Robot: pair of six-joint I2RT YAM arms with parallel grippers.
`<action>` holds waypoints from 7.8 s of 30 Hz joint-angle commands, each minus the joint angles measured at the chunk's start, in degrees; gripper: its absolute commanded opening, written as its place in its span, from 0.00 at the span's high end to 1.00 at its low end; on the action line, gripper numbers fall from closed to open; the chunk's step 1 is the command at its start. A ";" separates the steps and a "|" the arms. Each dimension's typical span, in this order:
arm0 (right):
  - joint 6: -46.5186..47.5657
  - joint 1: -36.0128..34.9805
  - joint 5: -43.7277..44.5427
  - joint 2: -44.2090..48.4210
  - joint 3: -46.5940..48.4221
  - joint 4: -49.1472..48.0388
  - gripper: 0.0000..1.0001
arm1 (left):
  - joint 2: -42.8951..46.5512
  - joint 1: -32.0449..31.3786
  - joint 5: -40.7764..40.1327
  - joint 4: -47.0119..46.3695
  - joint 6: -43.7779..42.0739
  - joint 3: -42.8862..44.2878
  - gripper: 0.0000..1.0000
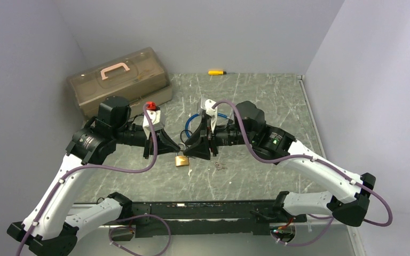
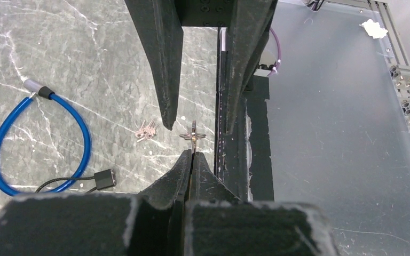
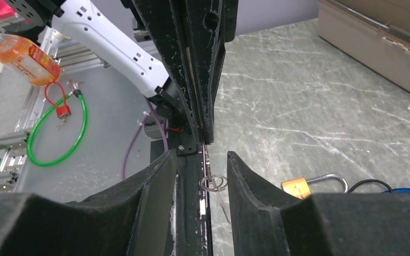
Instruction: Unlock with the key
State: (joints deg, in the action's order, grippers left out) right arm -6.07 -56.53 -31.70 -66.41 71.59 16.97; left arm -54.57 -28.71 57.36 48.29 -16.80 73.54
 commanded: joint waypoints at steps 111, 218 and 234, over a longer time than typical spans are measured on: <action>-25.84 23.54 24.63 35.37 -17.10 7.04 1.00 | -75.62 -14.89 -44.40 -28.30 1.39 32.43 0.06; -6.90 -1.24 31.53 6.79 -5.19 3.81 1.00 | 0.79 -17.89 -6.80 14.89 -18.75 15.07 1.00; -11.95 -3.12 33.06 7.47 -9.15 -0.24 1.00 | 5.06 -17.84 -38.64 -5.40 -7.45 5.06 1.00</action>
State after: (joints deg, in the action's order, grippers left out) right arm -14.85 -58.35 2.57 -60.51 63.09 21.37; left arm -50.30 -46.72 30.37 54.63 -24.60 80.82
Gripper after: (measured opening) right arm 0.013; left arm 0.117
